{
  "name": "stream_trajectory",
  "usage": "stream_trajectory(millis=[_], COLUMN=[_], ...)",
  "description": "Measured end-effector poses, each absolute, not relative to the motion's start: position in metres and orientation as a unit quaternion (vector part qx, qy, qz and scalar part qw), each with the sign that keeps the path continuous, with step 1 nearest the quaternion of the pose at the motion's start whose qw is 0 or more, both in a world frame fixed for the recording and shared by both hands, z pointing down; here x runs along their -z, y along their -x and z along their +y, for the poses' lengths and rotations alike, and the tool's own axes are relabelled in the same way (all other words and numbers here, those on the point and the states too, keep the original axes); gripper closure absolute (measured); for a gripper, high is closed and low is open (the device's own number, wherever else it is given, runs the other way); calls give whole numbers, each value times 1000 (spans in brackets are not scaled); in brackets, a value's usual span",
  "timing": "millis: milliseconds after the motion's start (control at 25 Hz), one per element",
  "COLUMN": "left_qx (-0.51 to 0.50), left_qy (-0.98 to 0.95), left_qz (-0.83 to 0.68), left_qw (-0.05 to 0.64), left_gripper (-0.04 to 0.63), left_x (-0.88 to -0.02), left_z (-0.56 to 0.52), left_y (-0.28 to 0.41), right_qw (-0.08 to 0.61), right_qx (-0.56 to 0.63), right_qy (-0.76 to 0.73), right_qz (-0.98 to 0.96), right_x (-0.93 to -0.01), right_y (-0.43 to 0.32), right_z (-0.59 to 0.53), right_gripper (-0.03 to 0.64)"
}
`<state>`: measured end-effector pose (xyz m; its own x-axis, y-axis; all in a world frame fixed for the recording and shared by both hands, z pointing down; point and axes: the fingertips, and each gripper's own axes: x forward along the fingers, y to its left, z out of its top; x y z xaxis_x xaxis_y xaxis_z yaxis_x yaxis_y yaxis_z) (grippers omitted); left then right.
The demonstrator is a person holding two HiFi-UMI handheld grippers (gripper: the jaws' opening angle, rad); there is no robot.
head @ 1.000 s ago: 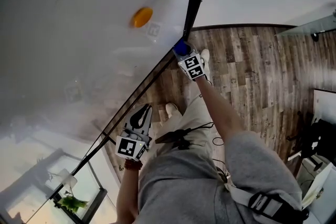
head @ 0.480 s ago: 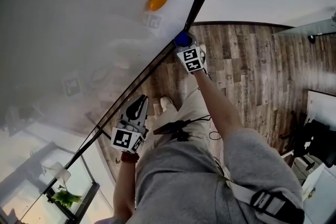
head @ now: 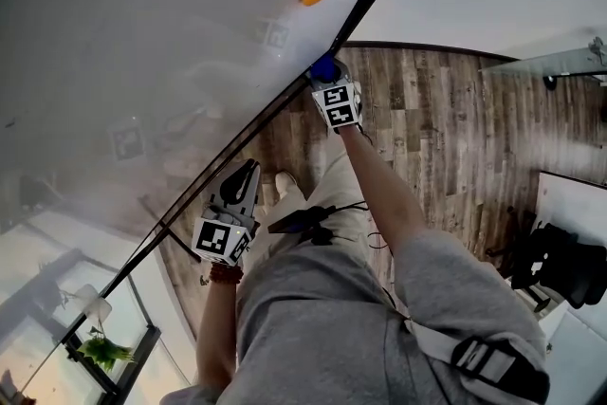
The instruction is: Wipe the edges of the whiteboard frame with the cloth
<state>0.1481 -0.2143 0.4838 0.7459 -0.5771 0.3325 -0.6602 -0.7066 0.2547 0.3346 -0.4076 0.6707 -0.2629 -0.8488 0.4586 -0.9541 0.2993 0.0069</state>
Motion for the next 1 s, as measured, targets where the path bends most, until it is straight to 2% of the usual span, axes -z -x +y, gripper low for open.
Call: stream_trajectory(millis=[1000], left_qx=[-97], left_qy=[-913], left_qz=[-347], left_qw=[191], left_gripper=[554], left_x=[-490], left_z=[-206], left_y=[-138], right_qw=[216], right_qx=[-139], right_qy=[-522], right_qz=[-813], right_x=[-670], right_y=[-295], right_z=[-385], right_gripper=[495])
